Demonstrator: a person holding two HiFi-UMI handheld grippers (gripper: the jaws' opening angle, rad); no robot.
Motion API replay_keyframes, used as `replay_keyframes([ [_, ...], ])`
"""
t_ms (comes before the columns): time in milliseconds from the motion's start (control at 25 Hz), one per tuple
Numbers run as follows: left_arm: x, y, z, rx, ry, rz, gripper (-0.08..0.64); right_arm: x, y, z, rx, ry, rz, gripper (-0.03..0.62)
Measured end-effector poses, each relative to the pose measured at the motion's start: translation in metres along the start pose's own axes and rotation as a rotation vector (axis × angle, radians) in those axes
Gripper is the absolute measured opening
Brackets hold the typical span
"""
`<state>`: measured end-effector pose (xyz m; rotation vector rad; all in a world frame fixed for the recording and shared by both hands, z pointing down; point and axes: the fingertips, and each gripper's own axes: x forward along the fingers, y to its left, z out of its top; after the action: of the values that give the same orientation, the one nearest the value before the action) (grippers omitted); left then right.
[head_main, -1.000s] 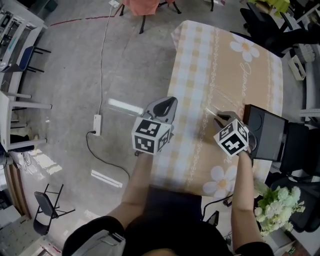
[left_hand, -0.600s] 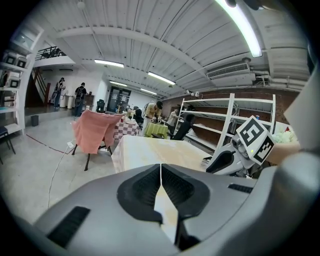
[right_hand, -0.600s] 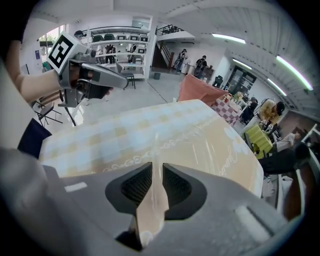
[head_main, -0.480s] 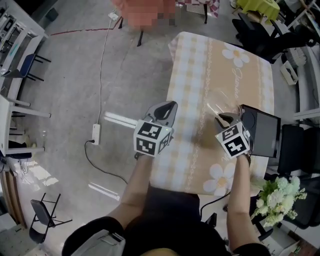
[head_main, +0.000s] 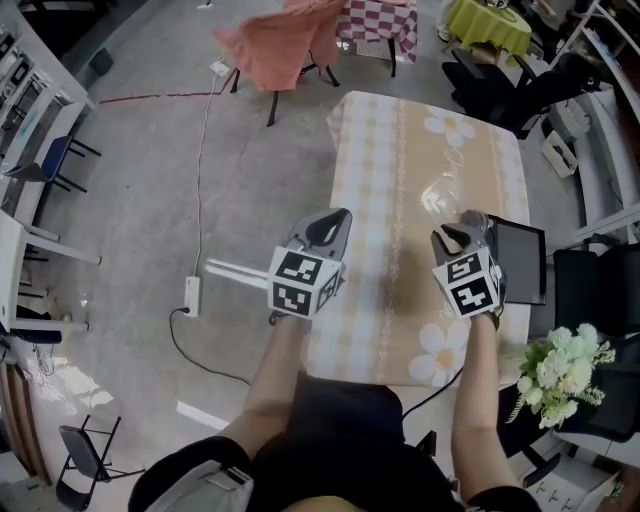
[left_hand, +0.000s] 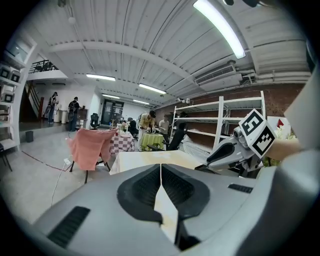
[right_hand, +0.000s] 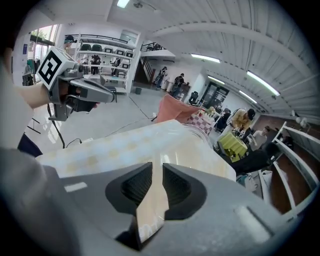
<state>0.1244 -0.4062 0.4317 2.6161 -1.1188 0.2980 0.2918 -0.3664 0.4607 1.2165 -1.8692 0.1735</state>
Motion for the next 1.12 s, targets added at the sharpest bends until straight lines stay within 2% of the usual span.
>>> replay_keyframes([
  [360,-0.022,-0.023,0.033,0.123,-0.069,-0.031,0.015,-0.058,-0.008,0.031,0.008,-0.107,-0.13,0.067],
  [720,-0.058,-0.046,0.077,0.209,-0.224,-0.055,0.015,-0.131,-0.009,0.066,0.025,-0.25,-0.317,0.066],
  [1120,-0.1,-0.072,0.093,0.237,-0.347,-0.087,0.015,-0.214,0.007,0.078,0.177,-0.49,-0.497,0.067],
])
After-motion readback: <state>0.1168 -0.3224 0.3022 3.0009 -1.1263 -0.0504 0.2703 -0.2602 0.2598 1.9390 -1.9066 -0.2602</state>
